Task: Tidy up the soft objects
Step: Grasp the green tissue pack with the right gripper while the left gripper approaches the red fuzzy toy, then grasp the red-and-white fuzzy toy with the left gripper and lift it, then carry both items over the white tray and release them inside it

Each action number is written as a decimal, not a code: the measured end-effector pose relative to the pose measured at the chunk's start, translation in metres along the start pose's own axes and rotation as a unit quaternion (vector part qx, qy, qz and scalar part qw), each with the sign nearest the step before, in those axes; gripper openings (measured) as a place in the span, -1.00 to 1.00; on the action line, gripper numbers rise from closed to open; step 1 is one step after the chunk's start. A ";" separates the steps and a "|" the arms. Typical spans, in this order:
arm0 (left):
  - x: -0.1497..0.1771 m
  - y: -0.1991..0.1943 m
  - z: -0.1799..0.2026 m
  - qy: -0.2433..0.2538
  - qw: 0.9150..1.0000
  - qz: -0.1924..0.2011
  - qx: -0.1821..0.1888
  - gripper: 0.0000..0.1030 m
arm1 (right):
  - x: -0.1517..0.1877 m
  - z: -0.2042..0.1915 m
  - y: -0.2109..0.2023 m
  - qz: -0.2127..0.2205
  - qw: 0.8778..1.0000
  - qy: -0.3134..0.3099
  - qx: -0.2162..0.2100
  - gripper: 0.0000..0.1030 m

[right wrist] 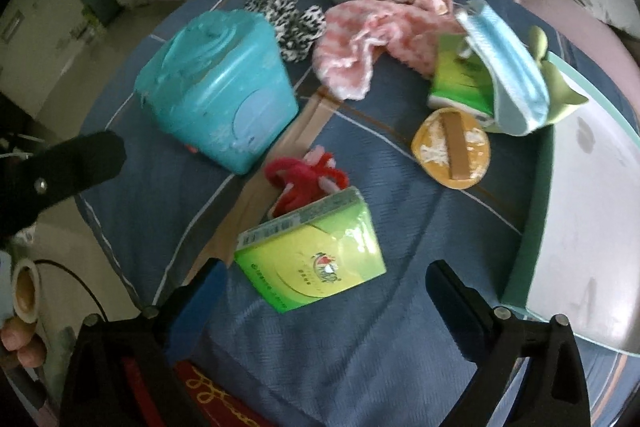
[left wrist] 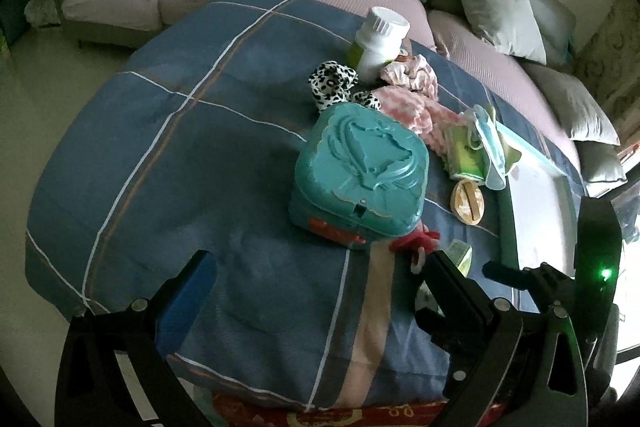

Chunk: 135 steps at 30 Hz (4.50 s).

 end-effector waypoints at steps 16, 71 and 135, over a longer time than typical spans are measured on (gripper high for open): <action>0.003 0.008 0.001 0.004 1.000 -0.007 0.000 1.00 | -0.005 -0.011 0.007 -0.007 1.000 -0.008 -0.016 0.43; 0.014 0.097 0.110 0.076 0.991 -0.114 0.001 0.24 | 0.041 0.092 -0.099 0.077 0.988 0.132 0.009 0.43; -0.102 0.059 0.330 0.212 0.971 0.008 0.111 -0.49 | 0.004 0.300 -0.210 0.235 0.902 0.338 0.131 0.43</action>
Point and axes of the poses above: each gripper's, at about its wrist camera, not at the fingertips, and y roughly the way its jaws point, z to its right, x to its underside, the point moved 4 cm from there along y, roughly the way its jaws point, and after that the axes turned 5 degrees about z, right-handed, at the moved point
